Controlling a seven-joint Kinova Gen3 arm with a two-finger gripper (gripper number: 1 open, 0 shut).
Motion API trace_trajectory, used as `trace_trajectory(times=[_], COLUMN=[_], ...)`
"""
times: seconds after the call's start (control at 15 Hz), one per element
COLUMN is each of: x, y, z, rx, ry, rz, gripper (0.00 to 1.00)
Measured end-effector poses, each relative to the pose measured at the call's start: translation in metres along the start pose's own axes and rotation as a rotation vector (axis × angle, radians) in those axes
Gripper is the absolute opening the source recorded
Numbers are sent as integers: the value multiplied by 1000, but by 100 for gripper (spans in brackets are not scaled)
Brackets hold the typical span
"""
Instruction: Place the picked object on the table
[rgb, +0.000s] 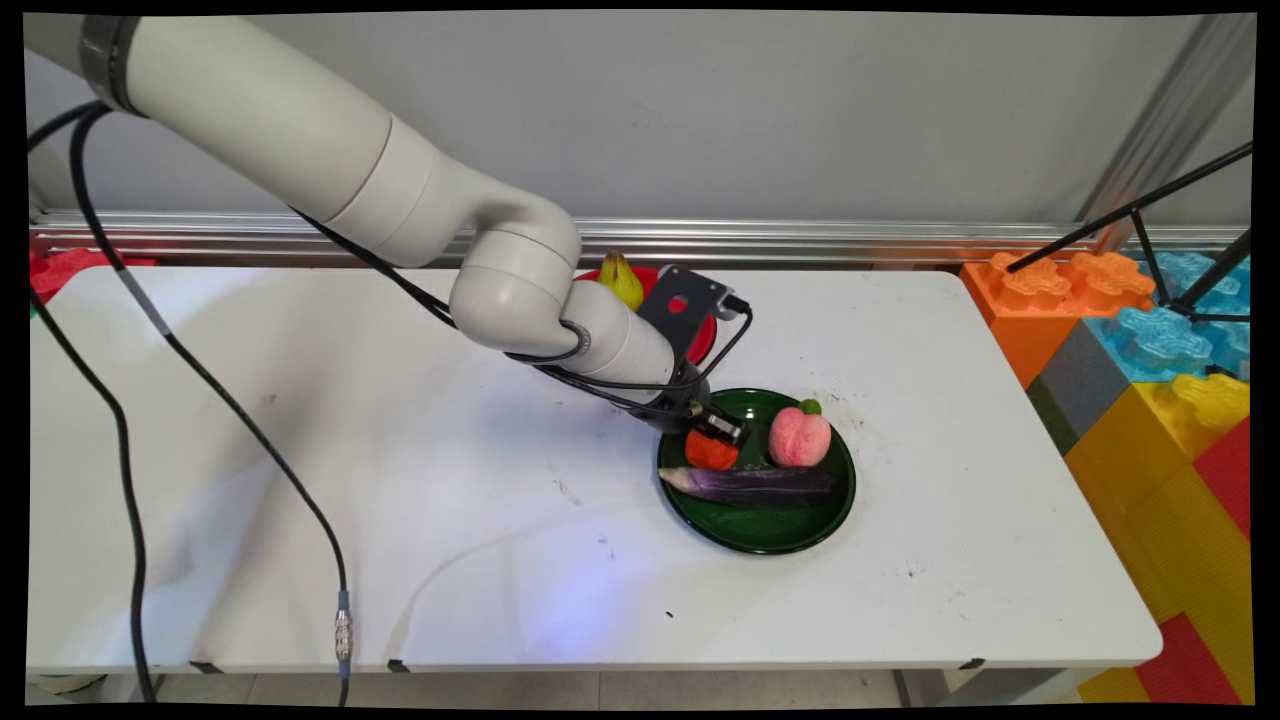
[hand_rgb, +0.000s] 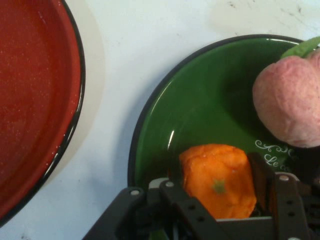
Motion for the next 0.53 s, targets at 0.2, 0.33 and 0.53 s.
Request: trace_trajectory(times=[0.2,0.33,0.53], x=[1,3,11], y=[2,4,9], z=[-2,-7,-22], rx=[-3,-6,-13], ry=[-1,6,26], rz=[6,7,9], gripper=[0,0,0])
